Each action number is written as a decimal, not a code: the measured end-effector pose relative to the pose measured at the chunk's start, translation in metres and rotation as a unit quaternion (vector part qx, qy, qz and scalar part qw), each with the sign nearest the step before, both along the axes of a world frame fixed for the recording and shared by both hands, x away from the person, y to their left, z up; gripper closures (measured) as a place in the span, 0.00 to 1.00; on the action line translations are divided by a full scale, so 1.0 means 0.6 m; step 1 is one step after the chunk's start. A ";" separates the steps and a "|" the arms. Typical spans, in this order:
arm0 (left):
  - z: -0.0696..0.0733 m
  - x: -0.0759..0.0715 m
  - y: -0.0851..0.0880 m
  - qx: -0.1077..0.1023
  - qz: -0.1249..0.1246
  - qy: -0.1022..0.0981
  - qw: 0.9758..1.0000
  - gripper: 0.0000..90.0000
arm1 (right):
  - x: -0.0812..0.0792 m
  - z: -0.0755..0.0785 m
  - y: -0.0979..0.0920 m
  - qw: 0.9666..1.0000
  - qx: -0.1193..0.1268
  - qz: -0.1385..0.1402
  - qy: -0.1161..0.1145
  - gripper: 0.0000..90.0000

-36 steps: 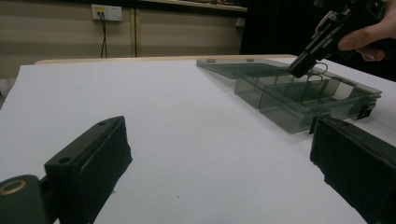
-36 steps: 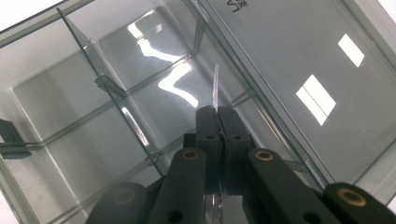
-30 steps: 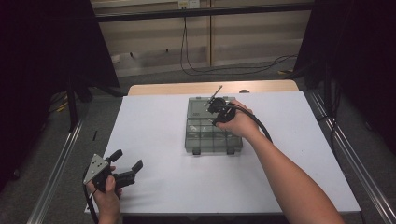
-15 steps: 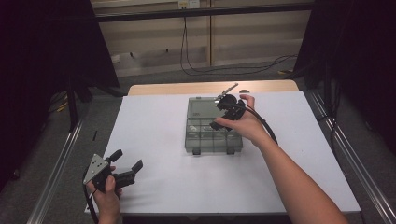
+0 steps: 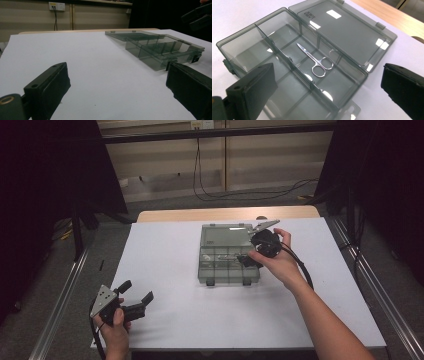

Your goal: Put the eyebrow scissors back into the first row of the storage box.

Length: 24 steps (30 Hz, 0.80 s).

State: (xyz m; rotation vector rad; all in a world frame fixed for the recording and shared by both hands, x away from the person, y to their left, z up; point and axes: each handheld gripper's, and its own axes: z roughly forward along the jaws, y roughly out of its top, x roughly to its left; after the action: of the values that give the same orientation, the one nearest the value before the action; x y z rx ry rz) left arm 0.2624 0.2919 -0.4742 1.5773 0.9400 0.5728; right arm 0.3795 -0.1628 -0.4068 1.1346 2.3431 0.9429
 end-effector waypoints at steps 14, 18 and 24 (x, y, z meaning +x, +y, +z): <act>0.000 0.000 0.000 0.000 0.000 0.000 1.000 0.05 | -0.056 0.001 -0.050 0.999 0.027 -0.031 -0.032 0.00; 0.000 0.000 0.000 0.000 -0.001 0.000 1.000 0.05 | -0.071 -0.004 -0.068 0.998 0.030 -0.040 -0.040 0.00; 0.000 -0.001 -0.001 0.002 0.002 0.000 1.000 0.05 | -0.096 -0.012 -0.097 0.996 0.046 -0.055 -0.046 0.01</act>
State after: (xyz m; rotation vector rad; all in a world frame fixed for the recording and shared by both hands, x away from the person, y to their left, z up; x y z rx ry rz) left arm 0.2620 0.2914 -0.4741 1.5807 0.9428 0.5773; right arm 0.3219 -0.2211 -0.4137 1.2152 2.1610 1.0506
